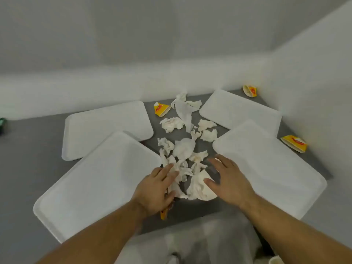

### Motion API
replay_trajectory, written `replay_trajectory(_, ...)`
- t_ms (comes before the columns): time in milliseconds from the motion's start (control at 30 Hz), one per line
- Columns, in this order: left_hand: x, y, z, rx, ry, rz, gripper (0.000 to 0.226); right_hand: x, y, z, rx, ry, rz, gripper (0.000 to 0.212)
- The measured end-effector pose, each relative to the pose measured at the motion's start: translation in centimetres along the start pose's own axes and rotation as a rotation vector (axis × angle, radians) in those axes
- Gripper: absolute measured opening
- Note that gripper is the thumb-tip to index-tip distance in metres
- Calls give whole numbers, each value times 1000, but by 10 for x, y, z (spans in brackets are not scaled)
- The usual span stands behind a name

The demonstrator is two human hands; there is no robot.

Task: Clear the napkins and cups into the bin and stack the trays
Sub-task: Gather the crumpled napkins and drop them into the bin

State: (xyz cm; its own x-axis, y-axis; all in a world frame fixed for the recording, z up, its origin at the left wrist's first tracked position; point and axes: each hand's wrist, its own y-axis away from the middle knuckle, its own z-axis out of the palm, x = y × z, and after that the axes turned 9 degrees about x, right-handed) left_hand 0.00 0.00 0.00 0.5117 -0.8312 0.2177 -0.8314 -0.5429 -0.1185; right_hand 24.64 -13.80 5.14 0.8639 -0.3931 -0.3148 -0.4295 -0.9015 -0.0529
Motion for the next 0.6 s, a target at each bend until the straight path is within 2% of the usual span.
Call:
replay_trajectory(133, -1, -15, 10, 12, -49, 41, 72, -3, -1, 27, -79, 109, 55, 88)
replay_trajectory(233, -2, -24, 18, 5, -73, 96, 73, -8, -7, 46, -68, 135, 74, 88)
replay_trajectory(467, -14, -36, 34, -28, -85, 134, 62, -11, -19, 81, -104, 143, 161, 76)
replay_trajectory(600, -15, -39, 39, 81, -40, 145, 48, -5, -9, 92, 30, 89, 117, 57)
